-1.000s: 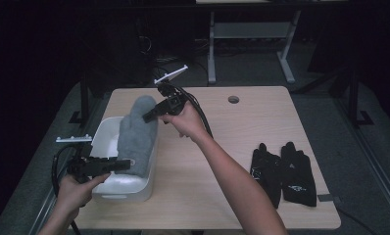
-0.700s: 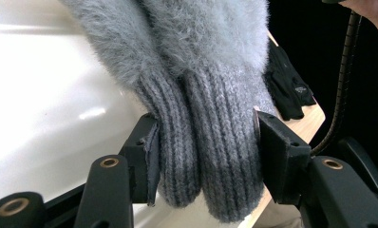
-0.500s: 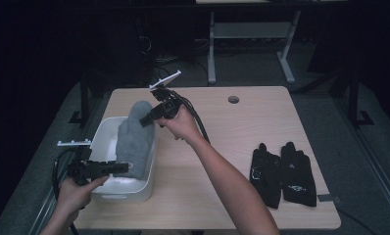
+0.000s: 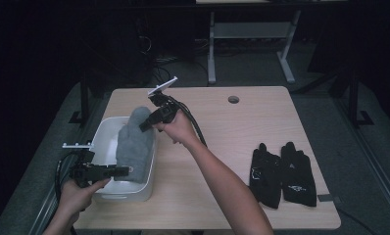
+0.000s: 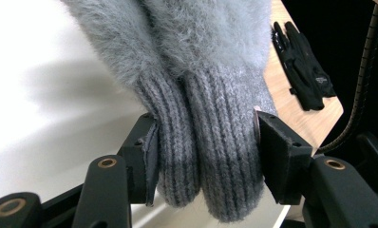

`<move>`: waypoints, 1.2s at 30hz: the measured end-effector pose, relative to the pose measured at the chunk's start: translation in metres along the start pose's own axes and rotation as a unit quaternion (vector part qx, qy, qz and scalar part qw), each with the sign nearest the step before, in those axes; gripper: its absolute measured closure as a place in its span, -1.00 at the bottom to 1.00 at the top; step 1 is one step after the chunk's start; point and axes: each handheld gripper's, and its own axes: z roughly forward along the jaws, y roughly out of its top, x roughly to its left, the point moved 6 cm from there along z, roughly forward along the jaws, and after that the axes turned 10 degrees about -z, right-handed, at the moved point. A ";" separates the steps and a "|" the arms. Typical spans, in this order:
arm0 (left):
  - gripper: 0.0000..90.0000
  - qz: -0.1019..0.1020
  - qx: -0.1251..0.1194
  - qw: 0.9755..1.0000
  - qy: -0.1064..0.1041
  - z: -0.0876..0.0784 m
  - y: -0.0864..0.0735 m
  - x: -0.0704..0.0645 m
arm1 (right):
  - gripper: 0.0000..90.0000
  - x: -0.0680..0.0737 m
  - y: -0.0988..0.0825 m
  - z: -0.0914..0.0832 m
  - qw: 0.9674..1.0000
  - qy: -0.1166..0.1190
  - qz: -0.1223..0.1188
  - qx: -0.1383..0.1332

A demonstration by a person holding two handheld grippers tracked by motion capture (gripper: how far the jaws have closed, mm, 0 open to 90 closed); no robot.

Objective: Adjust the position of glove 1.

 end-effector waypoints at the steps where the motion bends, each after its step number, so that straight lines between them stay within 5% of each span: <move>1: 0.01 0.000 0.002 1.000 0.003 0.001 -0.001 0.001 | 0.60 0.000 -0.001 0.001 1.000 0.001 0.001 0.002; 20: -0.05 -0.010 0.033 0.999 0.030 0.010 -0.009 0.008 | 0.60 -0.006 -0.011 0.019 1.000 0.003 0.002 0.018; 25: -0.28 -0.027 0.035 0.999 0.030 0.012 -0.012 0.011 | 0.56 -0.006 -0.012 0.022 1.000 -0.003 -0.004 0.027; 30: -0.29 -0.024 0.029 0.999 0.035 0.006 -0.010 0.014 | 0.30 -0.007 -0.013 0.028 0.998 -0.037 -0.021 0.042; 36: -0.26 -0.019 0.015 0.999 0.038 0.003 -0.007 0.013 | 0.12 -0.009 -0.010 0.021 0.998 -0.050 -0.024 0.026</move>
